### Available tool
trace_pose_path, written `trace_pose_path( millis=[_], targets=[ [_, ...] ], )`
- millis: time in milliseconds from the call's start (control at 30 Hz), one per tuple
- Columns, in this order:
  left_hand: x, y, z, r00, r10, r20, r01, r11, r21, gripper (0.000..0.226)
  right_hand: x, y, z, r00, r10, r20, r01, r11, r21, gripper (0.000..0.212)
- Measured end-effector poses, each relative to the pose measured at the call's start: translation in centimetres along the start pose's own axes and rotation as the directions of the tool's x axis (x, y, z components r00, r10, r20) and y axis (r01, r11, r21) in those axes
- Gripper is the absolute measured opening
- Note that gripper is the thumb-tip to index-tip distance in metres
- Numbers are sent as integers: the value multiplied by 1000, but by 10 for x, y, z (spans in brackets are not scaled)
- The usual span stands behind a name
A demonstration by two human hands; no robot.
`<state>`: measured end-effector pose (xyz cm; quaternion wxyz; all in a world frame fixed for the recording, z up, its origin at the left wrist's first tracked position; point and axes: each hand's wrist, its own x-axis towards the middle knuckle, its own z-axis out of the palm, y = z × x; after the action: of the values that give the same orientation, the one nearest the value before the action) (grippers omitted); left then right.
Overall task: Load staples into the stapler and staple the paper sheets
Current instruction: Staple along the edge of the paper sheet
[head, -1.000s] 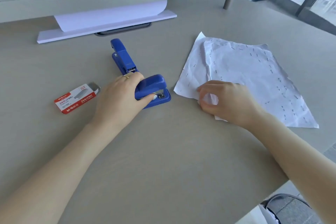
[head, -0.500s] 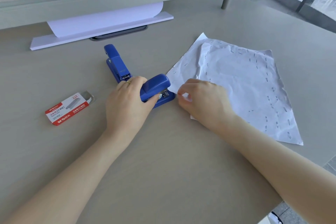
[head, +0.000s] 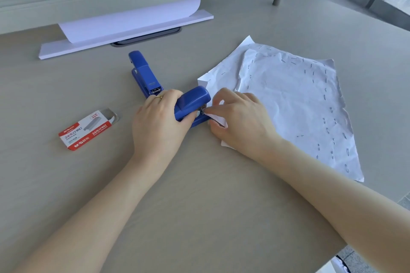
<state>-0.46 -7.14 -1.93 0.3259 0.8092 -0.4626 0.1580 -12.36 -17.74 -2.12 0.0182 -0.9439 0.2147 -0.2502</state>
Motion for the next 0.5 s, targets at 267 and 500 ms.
trace_pose_path(
  millis=[267, 500],
  targets=[
    [0, -2, -2, 1000, 12, -29, -12, 1000, 0, 24, -18, 11, -17, 899, -1, 437, -54, 992, 113, 61],
    [-1, -4, -3, 999, 13, -30, -12, 999, 32, 23, -15, 9, -14, 906, -149, 395, 128, 989, 81, 63]
  ],
)
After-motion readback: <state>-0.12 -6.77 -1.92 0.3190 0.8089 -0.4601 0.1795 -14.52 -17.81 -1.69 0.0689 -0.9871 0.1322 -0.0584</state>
